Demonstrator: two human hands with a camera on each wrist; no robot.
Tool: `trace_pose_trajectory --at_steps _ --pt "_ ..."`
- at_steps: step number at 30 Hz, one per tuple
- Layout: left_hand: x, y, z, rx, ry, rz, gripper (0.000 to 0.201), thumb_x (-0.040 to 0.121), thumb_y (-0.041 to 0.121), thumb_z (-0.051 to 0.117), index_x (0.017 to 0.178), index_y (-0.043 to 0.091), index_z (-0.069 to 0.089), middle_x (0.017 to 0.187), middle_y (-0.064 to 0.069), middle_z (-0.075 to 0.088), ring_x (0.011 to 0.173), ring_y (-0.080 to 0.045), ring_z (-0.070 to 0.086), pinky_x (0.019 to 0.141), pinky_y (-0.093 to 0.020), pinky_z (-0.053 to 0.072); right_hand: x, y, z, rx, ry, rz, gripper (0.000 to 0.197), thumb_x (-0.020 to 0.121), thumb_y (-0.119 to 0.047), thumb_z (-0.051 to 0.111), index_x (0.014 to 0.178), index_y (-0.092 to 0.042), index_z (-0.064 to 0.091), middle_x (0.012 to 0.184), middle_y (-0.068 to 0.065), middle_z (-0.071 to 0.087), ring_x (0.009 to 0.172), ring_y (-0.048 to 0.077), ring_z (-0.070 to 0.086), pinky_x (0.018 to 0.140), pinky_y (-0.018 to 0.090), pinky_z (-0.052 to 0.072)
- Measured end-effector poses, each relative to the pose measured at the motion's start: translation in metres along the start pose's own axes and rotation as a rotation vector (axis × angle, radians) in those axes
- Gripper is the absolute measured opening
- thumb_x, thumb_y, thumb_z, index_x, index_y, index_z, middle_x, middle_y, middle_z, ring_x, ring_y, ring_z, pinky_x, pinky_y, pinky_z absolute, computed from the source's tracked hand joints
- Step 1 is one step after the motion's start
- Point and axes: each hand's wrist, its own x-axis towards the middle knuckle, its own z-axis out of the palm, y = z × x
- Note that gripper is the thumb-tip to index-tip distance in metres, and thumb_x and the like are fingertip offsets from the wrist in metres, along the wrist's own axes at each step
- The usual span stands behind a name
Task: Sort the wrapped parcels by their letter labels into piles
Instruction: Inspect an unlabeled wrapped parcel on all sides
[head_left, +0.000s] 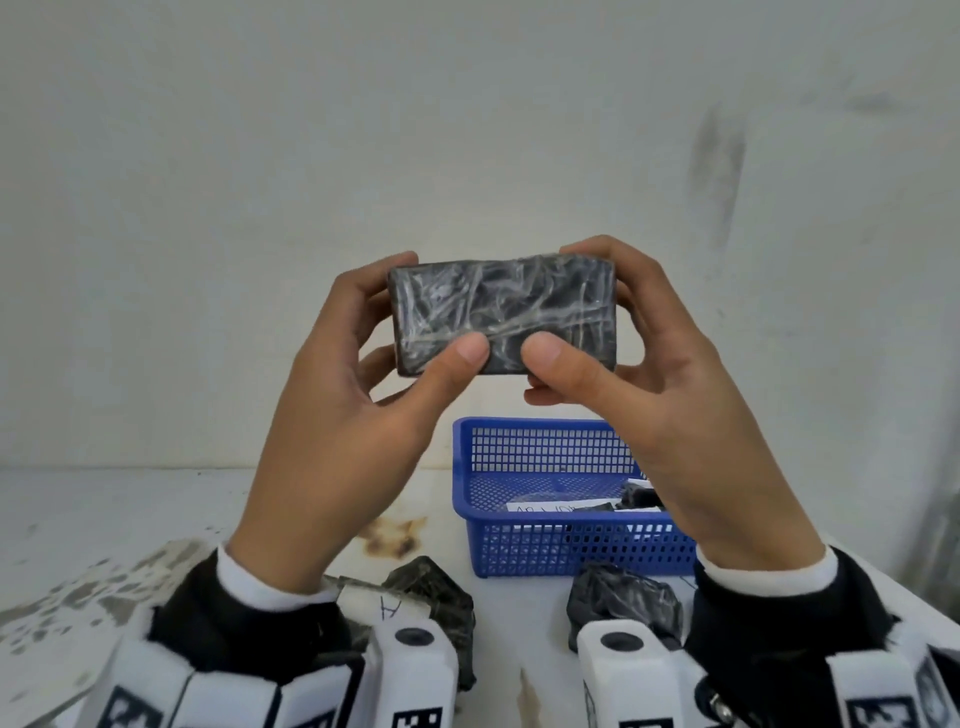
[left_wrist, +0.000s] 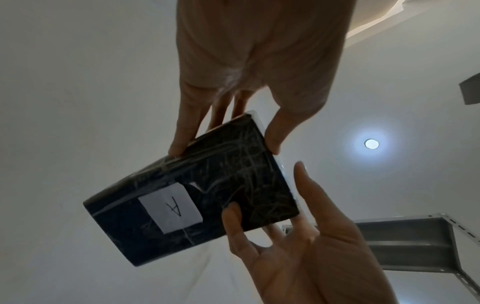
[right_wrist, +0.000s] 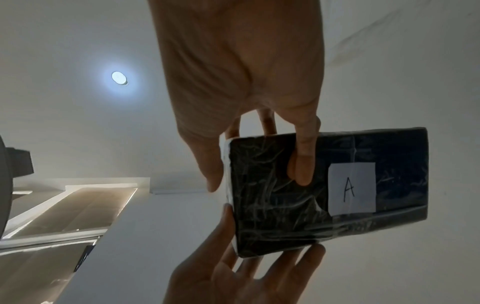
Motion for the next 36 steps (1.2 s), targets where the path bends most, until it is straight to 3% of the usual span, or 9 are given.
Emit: trace_pose_trajectory --at_steps 3,8,13,18,23,28,31,34,36 --pt "-0.0014 0.0004 0.0036 -0.012 0.019 -0.013 0.062 0.069 0.048 0.071 0.125 0.031 0.051 0.122 0.012 0.063 0.115 -0.020 0.063 0.096 -0.047 0.051 0.0000 0.0010 0.0011 -0.020 0.004 -0.014 0.052 0.078 -0.031 0.075 0.125 -0.028 0.055 0.126 -0.001 0.060 0.102 0.020 0.072 0.086 0.048 0.060" --pt "-0.0017 0.0016 0.0048 -0.024 0.052 0.006 0.064 0.067 0.047 0.073 0.124 0.027 0.053 0.122 0.007 0.064 0.112 -0.023 0.065 0.095 -0.047 0.052 0.0000 0.0017 0.0016 -0.011 0.008 -0.031 0.045 0.081 -0.032 0.075 0.121 -0.030 0.056 0.124 -0.002 0.061 0.100 0.022 0.072 0.085 0.050 0.060" --pt "-0.0003 0.0015 0.0046 -0.045 0.087 -0.007 0.061 0.066 0.046 0.074 0.121 0.026 0.056 0.119 0.007 0.065 0.114 -0.024 0.064 0.096 -0.048 0.051 0.0006 0.0039 0.0026 0.017 -0.005 -0.032 0.038 0.083 -0.033 0.071 0.119 -0.030 0.056 0.119 -0.005 0.062 0.096 0.024 0.073 0.081 0.040 0.061" --pt "-0.0012 0.0029 0.0070 -0.038 0.105 -0.022 0.058 0.063 0.047 0.075 0.116 0.030 0.057 0.116 0.009 0.065 0.107 -0.021 0.068 0.095 -0.047 0.052 0.0014 0.0048 0.0024 0.018 -0.001 -0.035 0.034 0.084 -0.033 0.073 0.115 -0.030 0.058 0.121 0.001 0.061 0.092 0.024 0.073 0.080 0.038 0.060" --pt "-0.0017 0.0042 0.0081 -0.030 0.138 -0.016 0.053 0.062 0.050 0.075 0.108 0.029 0.059 0.115 0.008 0.067 0.108 -0.024 0.067 0.095 -0.051 0.051 0.0016 0.0068 0.0029 -0.015 0.007 -0.042 0.035 0.078 -0.040 0.076 0.108 -0.038 0.059 0.124 0.007 0.059 0.095 0.028 0.073 0.086 0.051 0.059" --pt "-0.0022 0.0050 0.0095 -0.043 0.174 -0.005 0.049 0.064 0.052 0.074 0.105 0.028 0.061 0.112 0.005 0.068 0.109 -0.027 0.066 0.094 -0.052 0.051 0.0021 0.0080 0.0060 0.027 0.010 -0.051 0.025 0.081 -0.041 0.072 0.102 -0.040 0.059 0.125 0.015 0.058 0.096 0.032 0.072 0.084 0.054 0.059" --pt "-0.0025 0.0062 0.0096 -0.044 0.194 -0.020 0.048 0.064 0.054 0.072 0.102 0.028 0.061 0.110 0.007 0.068 0.104 -0.024 0.068 0.092 -0.051 0.053 0.0018 0.0080 0.0074 0.026 0.004 -0.062 0.012 0.090 -0.037 0.064 0.101 -0.038 0.060 0.121 0.016 0.056 0.090 0.020 0.070 0.078 0.041 0.061" --pt "-0.0019 0.0069 0.0096 -0.051 0.223 -0.056 0.049 0.063 0.056 0.072 0.098 0.023 0.062 0.104 0.009 0.070 0.091 -0.014 0.071 0.085 -0.049 0.057 0.0007 0.0063 0.0080 -0.008 -0.005 -0.061 0.008 0.092 -0.035 0.063 0.100 -0.035 0.061 0.118 0.013 0.057 0.088 0.018 0.068 0.075 0.034 0.060" --pt "-0.0011 0.0053 0.0102 -0.129 0.256 -0.116 0.047 0.069 0.057 0.070 0.094 0.018 0.061 0.093 0.010 0.069 0.084 -0.009 0.069 0.081 -0.050 0.058 -0.0006 0.0026 0.0092 -0.050 0.006 -0.083 0.014 0.092 -0.040 0.061 0.100 -0.029 0.061 0.112 0.008 0.057 0.084 0.005 0.063 0.074 0.018 0.054"
